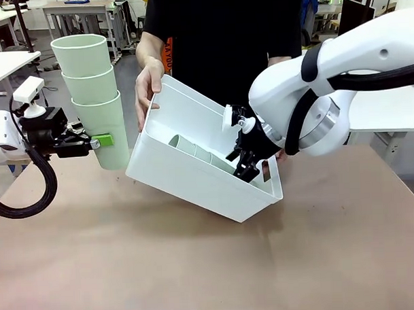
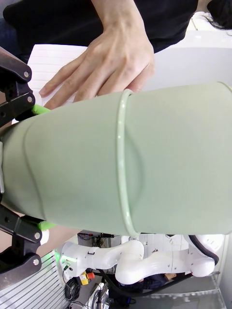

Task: Stack the cups and store them in the basket.
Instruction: Place the stack of Reusable plastic cups into the Pantry Basket.

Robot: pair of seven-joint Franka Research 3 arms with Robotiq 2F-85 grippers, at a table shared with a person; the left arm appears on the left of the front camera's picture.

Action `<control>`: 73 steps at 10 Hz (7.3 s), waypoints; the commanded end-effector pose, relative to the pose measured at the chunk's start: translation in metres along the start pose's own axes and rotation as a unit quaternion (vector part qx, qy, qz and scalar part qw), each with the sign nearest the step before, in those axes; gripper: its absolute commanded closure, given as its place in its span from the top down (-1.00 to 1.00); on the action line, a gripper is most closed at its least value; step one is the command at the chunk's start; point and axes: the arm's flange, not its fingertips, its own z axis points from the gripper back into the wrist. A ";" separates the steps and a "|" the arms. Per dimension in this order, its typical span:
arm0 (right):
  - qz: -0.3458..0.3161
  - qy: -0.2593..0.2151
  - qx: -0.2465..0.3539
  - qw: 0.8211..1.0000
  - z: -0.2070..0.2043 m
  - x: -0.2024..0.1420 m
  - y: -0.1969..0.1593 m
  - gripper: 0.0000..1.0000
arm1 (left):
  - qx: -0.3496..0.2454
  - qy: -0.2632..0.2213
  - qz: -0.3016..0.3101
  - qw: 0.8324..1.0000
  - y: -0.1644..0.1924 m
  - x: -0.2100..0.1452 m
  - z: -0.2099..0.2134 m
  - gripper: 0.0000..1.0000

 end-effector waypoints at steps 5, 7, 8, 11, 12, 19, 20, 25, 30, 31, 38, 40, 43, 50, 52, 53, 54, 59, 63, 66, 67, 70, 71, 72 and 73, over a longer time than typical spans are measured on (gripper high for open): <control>-0.055 -0.109 -0.015 0.992 0.118 0.007 -0.021 1.00 | -0.001 -0.003 -0.002 1.000 0.000 0.007 0.000 0.70; -0.082 -0.170 -0.023 0.982 0.164 -0.011 -0.032 1.00 | -0.001 -0.003 -0.002 1.000 0.000 0.007 0.000 0.70; -0.098 -0.206 -0.023 0.973 0.185 -0.029 -0.039 1.00 | -0.001 -0.003 -0.002 1.000 0.000 0.007 0.000 0.70; -0.135 -0.310 -0.024 0.941 0.237 -0.107 -0.059 1.00 | -0.001 -0.003 -0.002 1.000 0.000 0.007 0.000 0.70; -0.141 -0.337 -0.019 0.931 0.247 -0.133 -0.063 1.00 | -0.001 -0.003 -0.002 1.000 0.000 0.007 0.000 0.70; -0.158 -0.342 -0.016 0.926 0.256 -0.182 -0.064 1.00 | -0.001 -0.003 -0.002 1.000 0.000 0.007 0.000 0.70; -0.158 -0.342 -0.016 0.926 0.256 -0.182 -0.064 1.00 | -0.001 -0.003 -0.002 1.000 0.000 0.007 0.000 0.70; -0.158 -0.342 -0.016 0.926 0.256 -0.182 -0.064 1.00 | -0.001 -0.003 -0.002 1.000 0.000 0.007 0.000 0.70; -0.158 -0.342 -0.016 0.926 0.256 -0.182 -0.064 1.00 | -0.001 -0.003 -0.002 1.000 0.000 0.007 0.000 0.70; -0.158 -0.342 -0.016 0.926 0.256 -0.182 -0.064 1.00 | -0.001 -0.003 -0.002 1.000 0.000 0.007 0.000 0.70; -0.158 -0.342 -0.016 0.926 0.256 -0.182 -0.064 1.00 | 0.037 0.162 0.018 0.986 0.036 0.094 -0.068 0.70; -0.158 -0.342 -0.016 0.926 0.256 -0.182 -0.064 1.00 | 0.038 0.244 0.012 0.969 0.049 0.123 -0.106 0.70; -0.158 -0.342 -0.016 0.926 0.256 -0.182 -0.064 1.00 | 0.033 0.345 -0.010 0.938 0.062 0.146 -0.159 0.70; -0.158 -0.342 -0.016 0.926 0.256 -0.182 -0.064 1.00 | 0.046 0.467 -0.031 0.883 0.090 0.102 -0.230 0.70; -0.158 -0.342 -0.016 0.926 0.256 -0.182 -0.064 1.00 | 0.045 0.484 -0.037 0.873 0.093 0.084 -0.242 0.70; -0.158 -0.342 -0.016 0.926 0.256 -0.182 -0.064 1.00 | 0.045 0.490 -0.037 0.870 0.097 0.075 -0.247 0.70; -0.158 -0.342 -0.016 0.926 0.256 -0.182 -0.064 1.00 | 0.043 0.495 -0.037 0.867 0.099 0.066 -0.251 0.70; -0.158 -0.342 -0.016 0.926 0.256 -0.182 -0.064 1.00 | 0.052 0.509 -0.033 0.859 0.105 0.038 -0.268 0.70; -0.158 -0.342 -0.016 0.926 0.256 -0.182 -0.064 1.00 | 0.040 0.512 -0.037 0.857 0.104 0.034 -0.276 1.00; -0.158 -0.342 -0.016 0.926 0.256 -0.182 -0.064 1.00 | 0.046 0.512 -0.042 0.856 0.100 0.044 -0.274 1.00; -0.158 -0.342 -0.016 0.926 0.256 -0.182 -0.064 1.00 | 0.056 0.503 -0.043 0.861 0.101 0.054 -0.270 1.00; -0.158 -0.342 -0.016 0.926 0.256 -0.182 -0.064 1.00 | 0.064 0.458 -0.039 0.886 0.092 0.102 -0.244 1.00; -0.158 -0.342 -0.016 0.926 0.256 -0.182 -0.064 1.00 | 0.061 0.428 -0.031 0.901 0.087 0.119 -0.230 1.00; -0.158 -0.342 -0.016 0.926 0.256 -0.182 -0.064 1.00 | 0.062 0.394 -0.027 0.917 0.082 0.136 -0.213 1.00; -0.158 -0.342 -0.016 0.926 0.256 -0.182 -0.064 1.00 | 0.060 0.351 -0.019 0.934 0.076 0.155 -0.192 1.00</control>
